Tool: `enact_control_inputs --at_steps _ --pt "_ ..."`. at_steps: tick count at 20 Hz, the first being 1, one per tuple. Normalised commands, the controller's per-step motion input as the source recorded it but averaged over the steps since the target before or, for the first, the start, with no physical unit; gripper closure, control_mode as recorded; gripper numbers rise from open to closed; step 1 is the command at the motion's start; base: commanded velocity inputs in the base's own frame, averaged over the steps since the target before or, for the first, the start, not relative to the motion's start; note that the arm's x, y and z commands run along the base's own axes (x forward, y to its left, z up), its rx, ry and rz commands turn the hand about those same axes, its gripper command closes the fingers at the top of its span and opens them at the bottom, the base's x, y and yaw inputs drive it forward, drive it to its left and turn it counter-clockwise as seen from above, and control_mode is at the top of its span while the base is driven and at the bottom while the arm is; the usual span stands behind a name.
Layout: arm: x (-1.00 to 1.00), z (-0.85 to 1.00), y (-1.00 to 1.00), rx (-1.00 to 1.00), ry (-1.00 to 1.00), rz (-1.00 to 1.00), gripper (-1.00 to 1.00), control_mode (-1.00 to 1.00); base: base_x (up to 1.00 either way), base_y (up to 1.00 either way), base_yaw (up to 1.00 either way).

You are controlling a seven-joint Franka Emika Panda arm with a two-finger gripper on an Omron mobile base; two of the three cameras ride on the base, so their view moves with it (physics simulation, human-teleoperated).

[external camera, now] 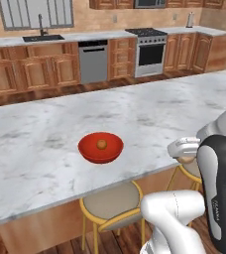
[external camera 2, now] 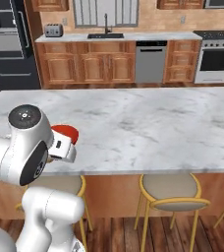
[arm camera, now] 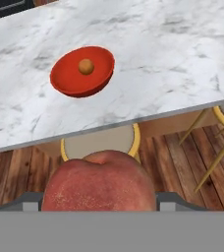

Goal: Retrieve the tangerine and peach from the fridge and place them into the bowl on the dining table.

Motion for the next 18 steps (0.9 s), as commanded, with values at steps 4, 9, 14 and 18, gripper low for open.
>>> enact_control_inputs --at_steps 4,9,14,18 --pt "0.00 0.00 0.00 0.00 0.00 0.00 1.00 1.00 0.90 0.53 0.05" --pt "0.00 0.00 0.00 0.00 0.00 0.00 1.00 1.00 0.54 0.40 0.23" --pt "0.00 0.00 0.00 0.00 0.00 0.00 1.00 1.00 0.57 0.61 0.31" --pt "0.33 -0.12 0.30 -0.05 0.05 0.17 1.00 -1.00 0.29 0.31 0.17"
